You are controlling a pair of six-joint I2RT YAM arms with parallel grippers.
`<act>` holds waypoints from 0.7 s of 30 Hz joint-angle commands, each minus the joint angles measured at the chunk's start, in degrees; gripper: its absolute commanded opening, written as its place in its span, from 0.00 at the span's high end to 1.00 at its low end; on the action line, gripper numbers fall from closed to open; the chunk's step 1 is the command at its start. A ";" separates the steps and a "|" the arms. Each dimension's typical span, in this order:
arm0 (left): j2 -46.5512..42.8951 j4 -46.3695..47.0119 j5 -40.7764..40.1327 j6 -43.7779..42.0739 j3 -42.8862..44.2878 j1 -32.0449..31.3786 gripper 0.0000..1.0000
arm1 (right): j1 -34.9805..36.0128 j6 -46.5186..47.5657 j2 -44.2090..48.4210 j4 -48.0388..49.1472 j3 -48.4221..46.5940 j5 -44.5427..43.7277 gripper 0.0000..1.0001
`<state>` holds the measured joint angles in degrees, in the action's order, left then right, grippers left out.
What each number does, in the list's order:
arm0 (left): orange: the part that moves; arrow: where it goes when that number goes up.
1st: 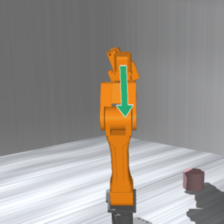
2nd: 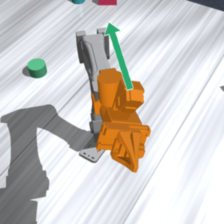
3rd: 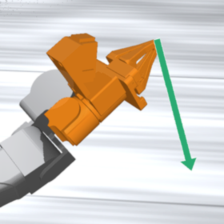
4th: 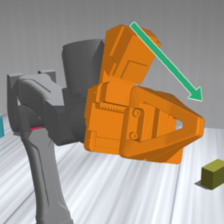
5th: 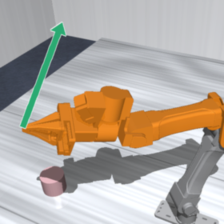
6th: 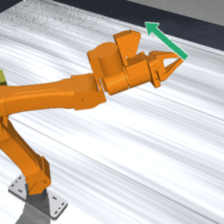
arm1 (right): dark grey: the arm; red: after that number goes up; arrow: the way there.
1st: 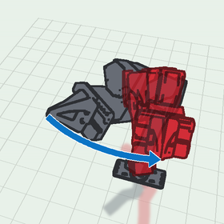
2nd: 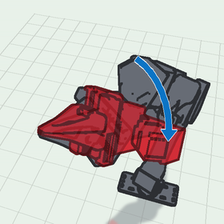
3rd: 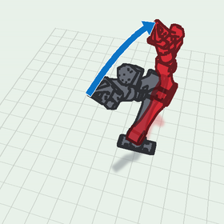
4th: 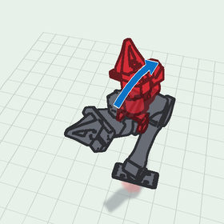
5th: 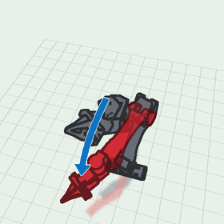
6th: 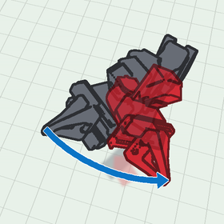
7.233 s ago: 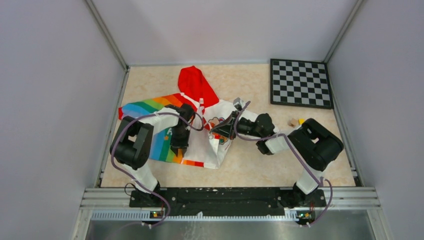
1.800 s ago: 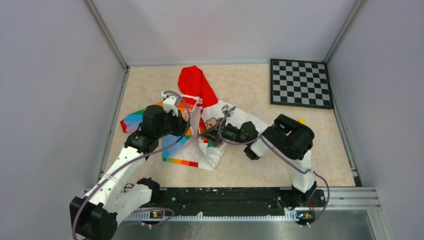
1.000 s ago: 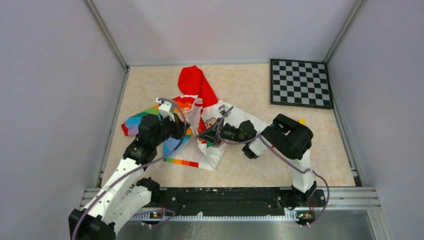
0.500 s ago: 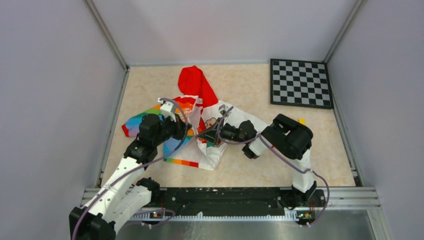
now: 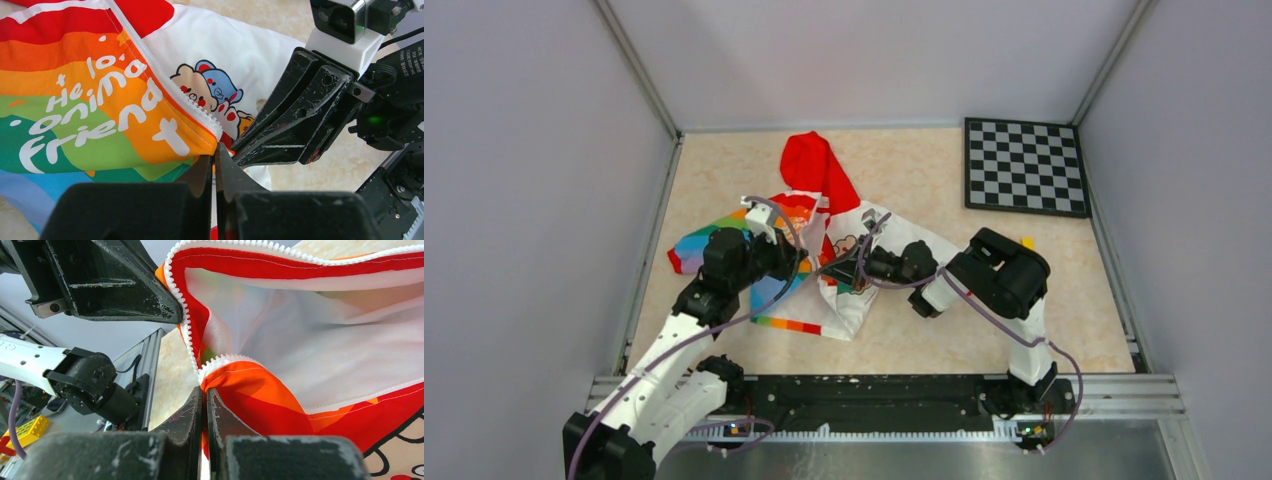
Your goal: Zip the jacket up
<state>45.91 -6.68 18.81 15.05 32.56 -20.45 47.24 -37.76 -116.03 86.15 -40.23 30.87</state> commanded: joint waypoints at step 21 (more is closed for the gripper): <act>1.15 1.27 -0.48 -0.32 0.36 0.13 1.00 | 0.35 0.34 2.17 12.66 -0.64 0.30 1.00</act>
<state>47.18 -7.16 18.76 15.05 32.56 -20.45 47.24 -37.74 -116.03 86.11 -40.18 30.65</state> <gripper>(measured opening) 0.005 0.010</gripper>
